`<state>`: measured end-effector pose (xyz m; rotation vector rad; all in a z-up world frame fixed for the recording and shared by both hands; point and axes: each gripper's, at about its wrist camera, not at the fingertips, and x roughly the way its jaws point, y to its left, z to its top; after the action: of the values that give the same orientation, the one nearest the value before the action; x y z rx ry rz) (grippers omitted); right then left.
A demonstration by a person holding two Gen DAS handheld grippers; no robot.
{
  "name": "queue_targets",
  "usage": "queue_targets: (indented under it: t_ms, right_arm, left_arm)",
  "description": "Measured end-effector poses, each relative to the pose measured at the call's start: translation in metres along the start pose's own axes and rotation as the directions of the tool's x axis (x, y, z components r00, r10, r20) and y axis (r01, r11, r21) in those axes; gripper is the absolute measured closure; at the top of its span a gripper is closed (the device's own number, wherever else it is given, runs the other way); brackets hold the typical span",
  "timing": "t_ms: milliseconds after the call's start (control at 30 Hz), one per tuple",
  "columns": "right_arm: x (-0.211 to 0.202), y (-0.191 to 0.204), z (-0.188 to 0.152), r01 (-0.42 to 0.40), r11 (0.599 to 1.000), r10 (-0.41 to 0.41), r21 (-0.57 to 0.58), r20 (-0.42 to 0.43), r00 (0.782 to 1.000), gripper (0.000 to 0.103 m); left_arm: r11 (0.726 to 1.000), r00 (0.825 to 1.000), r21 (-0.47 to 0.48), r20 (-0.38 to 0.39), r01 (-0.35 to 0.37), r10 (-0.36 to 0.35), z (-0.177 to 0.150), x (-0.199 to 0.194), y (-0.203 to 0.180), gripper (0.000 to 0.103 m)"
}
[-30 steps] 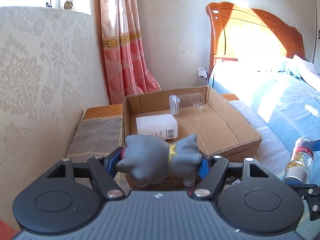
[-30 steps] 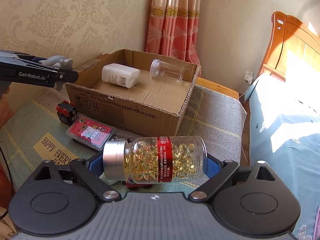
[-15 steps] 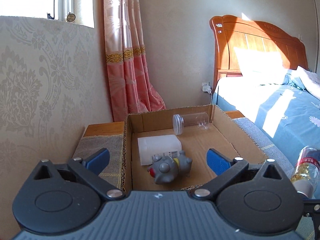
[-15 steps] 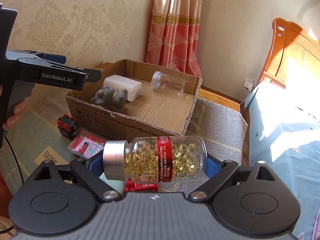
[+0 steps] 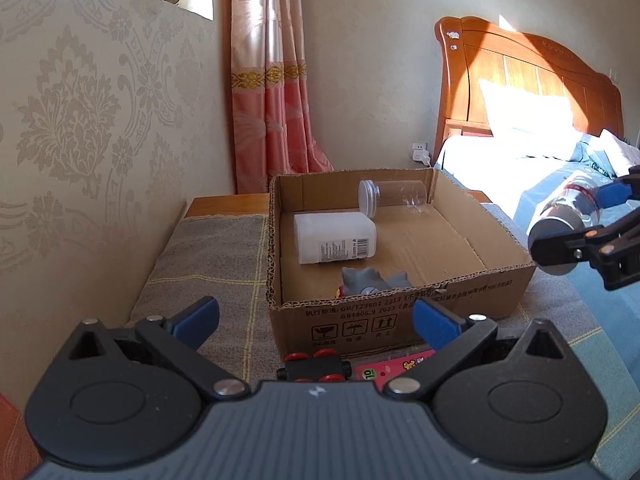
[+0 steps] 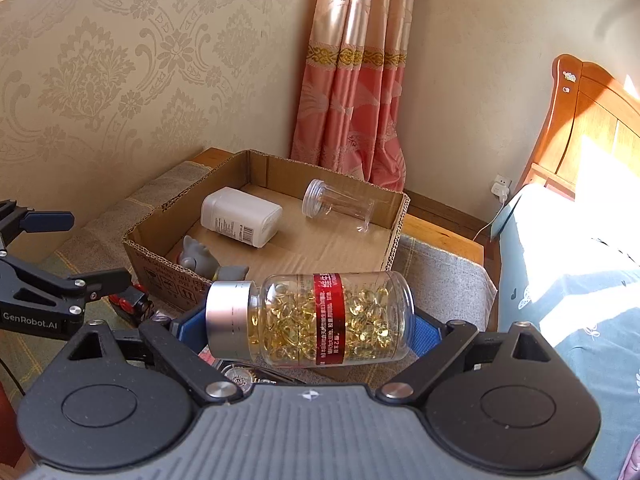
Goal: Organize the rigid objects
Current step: 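Drop the toy cat into the box with the left gripper while the right carries the capsule bottle over, then lower the capsule bottle into the box, open the right gripper and withdraw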
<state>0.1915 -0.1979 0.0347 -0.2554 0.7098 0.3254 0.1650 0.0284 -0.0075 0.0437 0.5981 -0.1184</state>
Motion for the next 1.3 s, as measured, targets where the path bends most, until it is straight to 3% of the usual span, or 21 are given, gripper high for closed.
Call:
queue_targets:
  t_ms: [433,700,967,1300]
  right_arm:
    - [0.089,-0.020,0.071,0.005,1.000,-0.003,0.025,-0.063,0.998,0.006]
    - [0.135,-0.023,0.097,0.006,0.998,-0.001,0.061,-0.085,0.996,0.003]
    - [0.119,-0.024,0.092,0.008,0.996,-0.003,0.087,-0.058,0.998,0.000]
    - [0.068,-0.017,0.052,0.036,0.995,-0.032,0.096,-0.039,0.999,0.000]
  left_arm:
    - [0.998,1.000,0.057,-0.030,-0.005,0.006,-0.013,-0.004,-0.002,0.001]
    - [0.999,0.998,0.046,-0.061,-0.007,0.010,-0.018,0.000,0.002,0.001]
    - [1.000,0.997,0.027,-0.078,-0.010,0.012,-0.020,0.001,0.006,0.001]
    - [0.999,0.996,0.023,-0.088,-0.027,0.029,-0.024,-0.006,0.008,0.001]
